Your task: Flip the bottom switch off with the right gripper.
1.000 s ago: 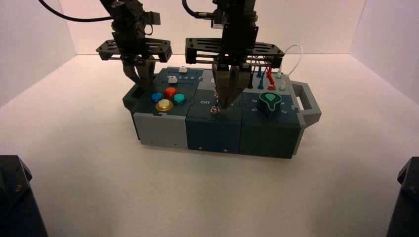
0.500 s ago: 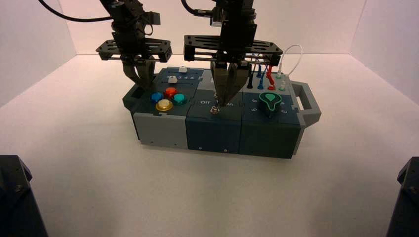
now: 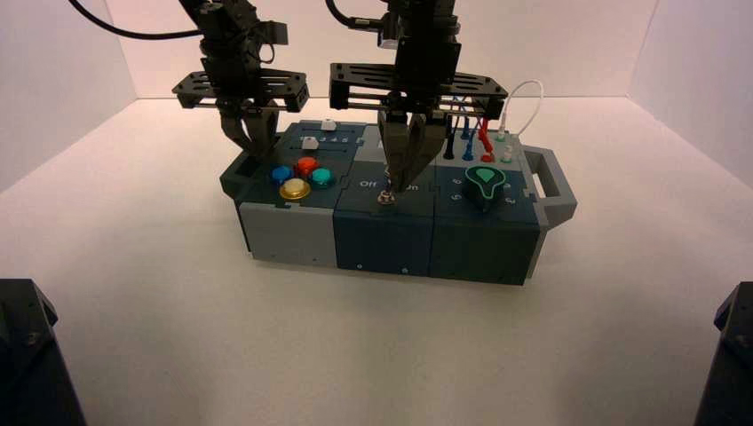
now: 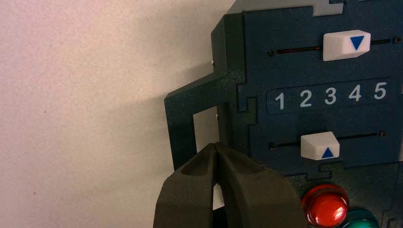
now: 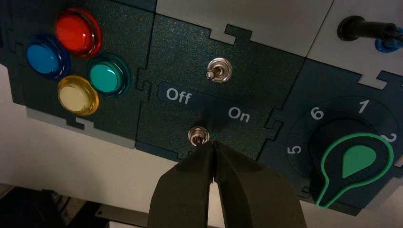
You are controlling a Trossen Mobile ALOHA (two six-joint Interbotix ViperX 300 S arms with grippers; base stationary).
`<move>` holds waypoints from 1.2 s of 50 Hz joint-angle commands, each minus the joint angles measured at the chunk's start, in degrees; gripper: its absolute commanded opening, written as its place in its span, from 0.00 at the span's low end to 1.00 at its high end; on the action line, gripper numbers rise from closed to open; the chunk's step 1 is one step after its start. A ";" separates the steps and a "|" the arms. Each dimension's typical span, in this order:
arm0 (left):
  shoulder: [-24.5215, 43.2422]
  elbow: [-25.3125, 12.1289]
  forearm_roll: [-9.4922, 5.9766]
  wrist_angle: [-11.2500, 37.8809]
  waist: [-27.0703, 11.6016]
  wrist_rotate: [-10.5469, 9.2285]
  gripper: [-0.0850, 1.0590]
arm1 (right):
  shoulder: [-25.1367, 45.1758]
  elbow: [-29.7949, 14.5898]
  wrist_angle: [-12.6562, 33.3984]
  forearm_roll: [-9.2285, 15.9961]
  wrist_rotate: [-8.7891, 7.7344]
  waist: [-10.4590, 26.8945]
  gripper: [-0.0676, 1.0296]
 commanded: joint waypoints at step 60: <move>-0.53 2.55 0.88 -4.22 0.97 0.53 0.05 | -19.69 13.54 -3.87 -9.40 -0.18 1.32 0.04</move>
